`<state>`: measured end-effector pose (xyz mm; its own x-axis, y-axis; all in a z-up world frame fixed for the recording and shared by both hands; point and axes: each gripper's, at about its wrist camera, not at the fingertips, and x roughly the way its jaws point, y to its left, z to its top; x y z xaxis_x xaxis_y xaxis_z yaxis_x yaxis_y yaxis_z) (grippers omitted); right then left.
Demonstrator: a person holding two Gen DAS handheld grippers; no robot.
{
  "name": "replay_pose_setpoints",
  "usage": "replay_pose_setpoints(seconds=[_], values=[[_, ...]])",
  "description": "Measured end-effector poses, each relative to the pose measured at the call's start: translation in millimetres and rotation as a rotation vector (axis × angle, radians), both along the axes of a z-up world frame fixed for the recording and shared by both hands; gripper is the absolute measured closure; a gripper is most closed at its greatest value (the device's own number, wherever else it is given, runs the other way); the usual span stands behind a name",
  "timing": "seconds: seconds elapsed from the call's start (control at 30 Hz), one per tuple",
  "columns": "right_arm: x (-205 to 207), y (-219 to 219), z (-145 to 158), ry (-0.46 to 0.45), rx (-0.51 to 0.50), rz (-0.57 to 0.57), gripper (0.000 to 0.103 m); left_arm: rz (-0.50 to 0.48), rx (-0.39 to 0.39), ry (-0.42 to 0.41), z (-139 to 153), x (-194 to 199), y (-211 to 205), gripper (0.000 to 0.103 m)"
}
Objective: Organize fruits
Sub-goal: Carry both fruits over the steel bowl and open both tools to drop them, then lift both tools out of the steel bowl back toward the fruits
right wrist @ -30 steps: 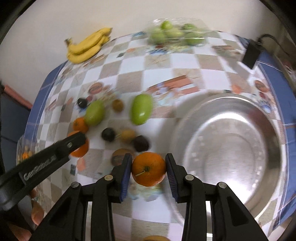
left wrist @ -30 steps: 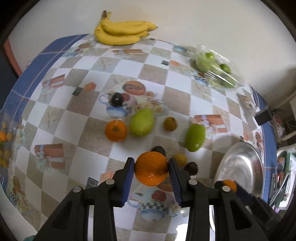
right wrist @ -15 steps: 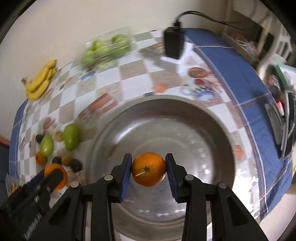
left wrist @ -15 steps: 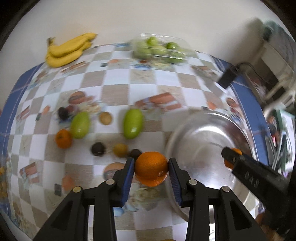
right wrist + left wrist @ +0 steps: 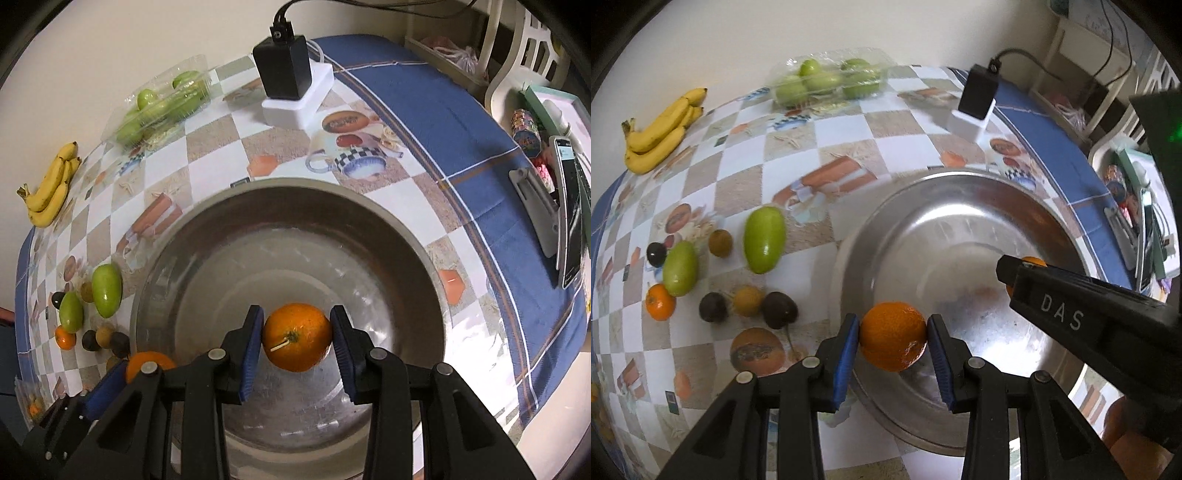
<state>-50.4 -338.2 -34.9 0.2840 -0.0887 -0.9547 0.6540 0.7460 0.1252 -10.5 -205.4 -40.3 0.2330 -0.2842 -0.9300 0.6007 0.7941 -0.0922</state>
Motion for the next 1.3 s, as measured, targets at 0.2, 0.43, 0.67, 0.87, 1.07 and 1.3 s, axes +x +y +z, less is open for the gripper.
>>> replay_pose_setpoints(seconds=[0.2,0.43,0.67,0.87,1.07,1.3], values=[[1.7,2.2,-5.8,0.027,0.009,0.004,0.064,-0.024,0.012,-0.003,-5.4,-3.4,-5.1,0.062],[2.2,2.9,-12.1,0.054,0.004,0.0,0.064,-0.026,0.037,-0.002,-12.1,-3.0,-5.8,0.062],[4.3,0.8,-18.1,0.094,-0.008,-0.004,0.056,-0.022,0.047,-0.013,-11.7,-3.1,-5.6,0.059],[5.9,-0.1,-15.9,0.093,-0.026,0.001,0.056,-0.018,0.035,-0.023,-7.0,-2.5,-3.9,0.054],[8.9,-0.1,-7.8,0.071,-0.054,-0.004,0.055,0.018,0.014,-0.027,-0.4,3.1,3.7,0.051],[11.1,1.9,-4.2,0.066,-0.076,-0.003,0.047,0.1,0.047,-0.036,0.2,13.7,17.0,0.049]])
